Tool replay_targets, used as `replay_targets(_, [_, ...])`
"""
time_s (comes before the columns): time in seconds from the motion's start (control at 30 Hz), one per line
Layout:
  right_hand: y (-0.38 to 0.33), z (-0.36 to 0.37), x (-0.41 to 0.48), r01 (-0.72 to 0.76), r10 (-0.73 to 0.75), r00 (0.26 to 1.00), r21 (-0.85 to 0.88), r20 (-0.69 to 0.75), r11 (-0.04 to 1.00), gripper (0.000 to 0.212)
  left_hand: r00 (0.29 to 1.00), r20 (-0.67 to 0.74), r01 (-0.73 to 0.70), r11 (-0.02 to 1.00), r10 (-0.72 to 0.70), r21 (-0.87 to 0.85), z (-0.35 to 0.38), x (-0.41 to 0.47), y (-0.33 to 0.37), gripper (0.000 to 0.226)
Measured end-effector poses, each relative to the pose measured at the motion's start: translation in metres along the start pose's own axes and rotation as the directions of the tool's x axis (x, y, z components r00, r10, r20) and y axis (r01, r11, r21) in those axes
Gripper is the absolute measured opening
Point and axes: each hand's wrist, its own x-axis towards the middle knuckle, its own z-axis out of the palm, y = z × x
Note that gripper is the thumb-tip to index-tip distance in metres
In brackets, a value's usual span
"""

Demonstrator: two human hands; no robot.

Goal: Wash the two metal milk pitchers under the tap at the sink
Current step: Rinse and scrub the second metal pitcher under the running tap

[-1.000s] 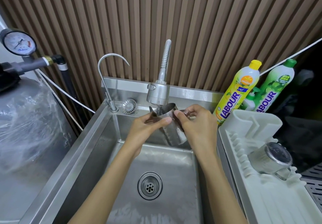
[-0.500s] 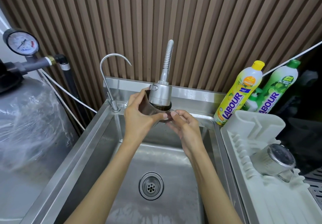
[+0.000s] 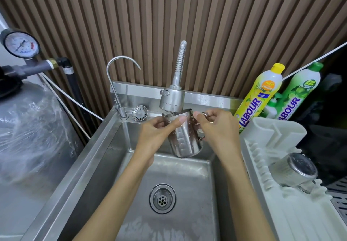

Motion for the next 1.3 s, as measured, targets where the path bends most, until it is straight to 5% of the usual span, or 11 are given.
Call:
replay_targets(0.1, [-0.012,-0.006,-0.008,0.109,-0.116,0.992,-0.150,-0.039,0.983,0.019,0.977,0.212,0.044,0.990,-0.016,-0.131,0.000,0.005,-0.003,0.037])
replay_targets(0.17, [-0.008,-0.002,-0.009,0.128,-0.132,0.991,-0.094,-0.034,0.987,0.018,0.966,0.257,0.046,0.976,0.011,-0.213,0.001,0.010,-0.006,0.035])
replay_targets(0.3, [0.018,0.017,0.002,-0.025,0.005,0.997,0.266,0.076,0.964,0.019,0.989,0.090,-0.101,0.980,0.118,-0.174,0.003,0.021,-0.010,0.048])
replay_targets(0.43, [0.041,0.040,0.004,-0.249,0.088,0.956,0.613,0.281,0.750,0.018,0.961,-0.061,-0.266,0.962,0.270,0.065,-0.003,0.021,-0.006,0.077])
replay_targets(0.57, [0.049,0.049,0.001,-0.326,0.045,0.924,0.721,0.380,0.611,0.010,0.883,-0.148,-0.382,0.866,0.445,0.321,-0.005,0.006,0.004,0.083])
replay_targets(0.7, [0.042,0.042,-0.002,-0.313,0.056,0.925,0.666,0.377,0.677,0.013,0.852,-0.234,-0.351,0.843,0.468,0.407,-0.004,-0.006,0.009,0.072])
replay_targets(0.83, [0.030,0.030,-0.002,-0.274,0.119,0.944,0.528,0.308,0.804,0.018,0.910,-0.257,-0.235,0.915,0.326,0.329,-0.006,-0.006,0.002,0.055])
replay_targets(1.0, [0.011,0.013,0.006,-0.061,0.054,0.992,0.064,0.113,0.996,0.026,0.999,-0.013,-0.030,0.999,0.030,0.042,-0.009,0.004,-0.009,0.020])
replay_targets(1.07, [0.003,0.008,0.003,0.023,-0.019,0.998,-0.080,0.055,0.997,0.022,0.995,0.099,0.003,0.999,0.001,-0.044,-0.007,0.006,-0.014,0.027])
replay_targets(1.17, [0.005,0.007,0.003,0.045,-0.044,0.998,-0.023,0.033,0.999,0.019,0.993,0.107,-0.030,0.990,0.045,-0.135,-0.001,0.012,-0.020,0.041])
replay_targets(1.3, [0.023,0.017,0.012,-0.119,0.052,0.985,0.433,0.164,0.893,0.021,0.990,0.002,-0.137,0.983,0.138,-0.125,0.005,0.017,-0.018,0.065])
